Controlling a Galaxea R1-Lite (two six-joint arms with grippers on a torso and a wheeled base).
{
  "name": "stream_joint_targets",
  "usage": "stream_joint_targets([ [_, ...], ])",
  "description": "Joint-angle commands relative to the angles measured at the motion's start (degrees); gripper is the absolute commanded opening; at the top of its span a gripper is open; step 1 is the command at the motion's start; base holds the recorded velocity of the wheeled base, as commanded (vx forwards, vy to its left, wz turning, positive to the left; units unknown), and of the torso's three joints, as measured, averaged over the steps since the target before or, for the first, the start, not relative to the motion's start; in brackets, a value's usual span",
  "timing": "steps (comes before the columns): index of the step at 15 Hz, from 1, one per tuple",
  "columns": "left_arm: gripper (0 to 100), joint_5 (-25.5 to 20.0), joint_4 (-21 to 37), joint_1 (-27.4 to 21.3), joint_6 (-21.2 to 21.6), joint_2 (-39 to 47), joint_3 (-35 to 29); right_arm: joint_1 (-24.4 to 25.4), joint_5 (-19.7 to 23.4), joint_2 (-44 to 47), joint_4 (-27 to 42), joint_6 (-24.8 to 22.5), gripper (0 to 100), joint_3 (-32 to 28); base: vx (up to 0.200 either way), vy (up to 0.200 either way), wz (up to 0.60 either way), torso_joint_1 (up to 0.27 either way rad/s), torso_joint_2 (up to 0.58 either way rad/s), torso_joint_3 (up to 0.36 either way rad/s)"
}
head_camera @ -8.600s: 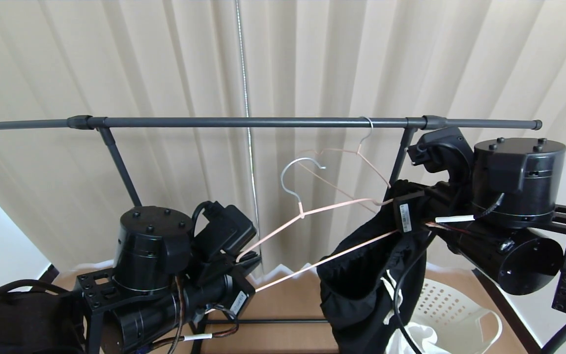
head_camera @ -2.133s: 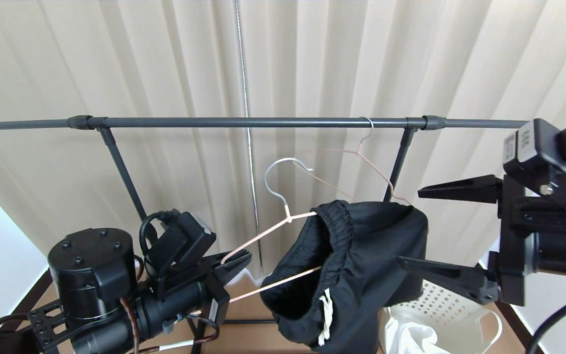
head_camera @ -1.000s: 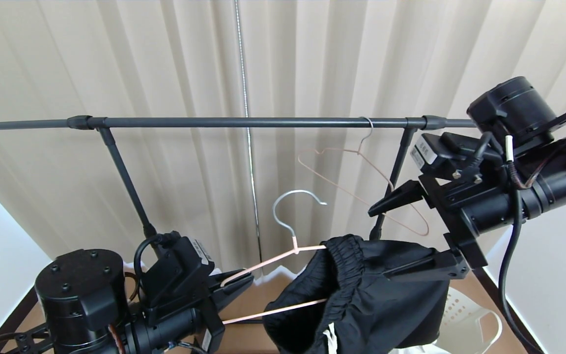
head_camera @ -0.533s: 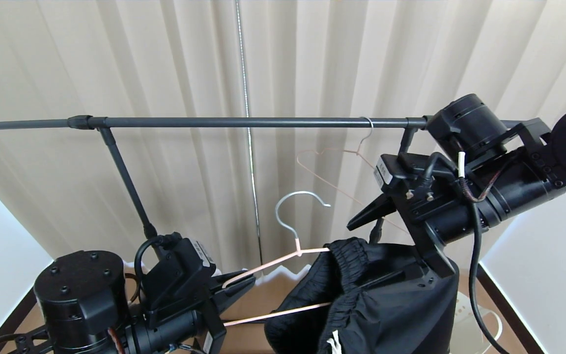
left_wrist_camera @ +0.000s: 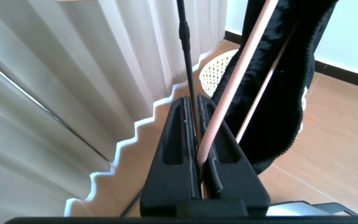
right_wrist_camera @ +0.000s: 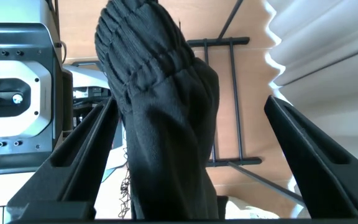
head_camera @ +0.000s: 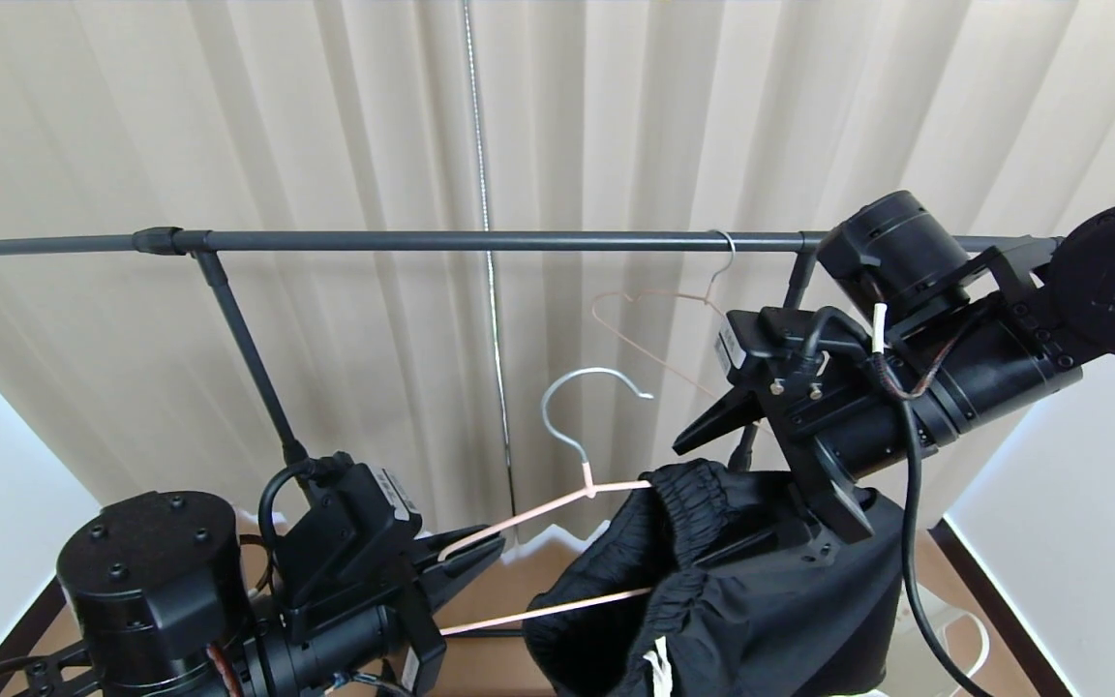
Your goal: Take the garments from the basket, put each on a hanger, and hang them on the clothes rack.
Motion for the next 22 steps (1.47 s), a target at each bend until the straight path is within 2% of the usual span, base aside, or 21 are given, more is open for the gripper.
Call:
stream_joint_targets([
  [1,0,0.0,0.0,0.0,0.0,0.1,0.0,0.1,0.0,0.0,0.0,0.0,100,0.0,0.0,0.0,0.0,0.0,0.0,0.0],
  [2,0,0.1,0.0,0.0,0.0,0.1,0.0,0.1,0.0,0.0,0.0,0.1,0,0.0,0.0,0.0,0.0,0.0,0.0,0.0],
  [14,0,0.1,0.0,0.4,-0.7,1.0,-0.6,0.1,0.1,-2.0,0.2,0.6,0,0.9,0.0,0.0,0.0,0.0,0.0,0.0],
  [15,100,0.2,0.0,0.4,-0.6,1.0,-0.6,0.1,0.1,-2.0,0.2,0.9,0,0.9,0.0,0.0,0.0,0.0,0.0,0.0],
  [20,100,0.0,-1.1,0.5,-2.0,0.9,-0.7,0.1,0.0,-2.8,0.4,1.1,0,1.0,0.0,0.0,0.0,0.0,0.0,0.0],
  [22,100,-3.0,-6.3,1.9,-7.9,0.5,-0.4,-0.3,0.0,-3.7,0.3,1.4,0,2.2,0.0,0.0,0.0,0.0,0.0,0.0],
])
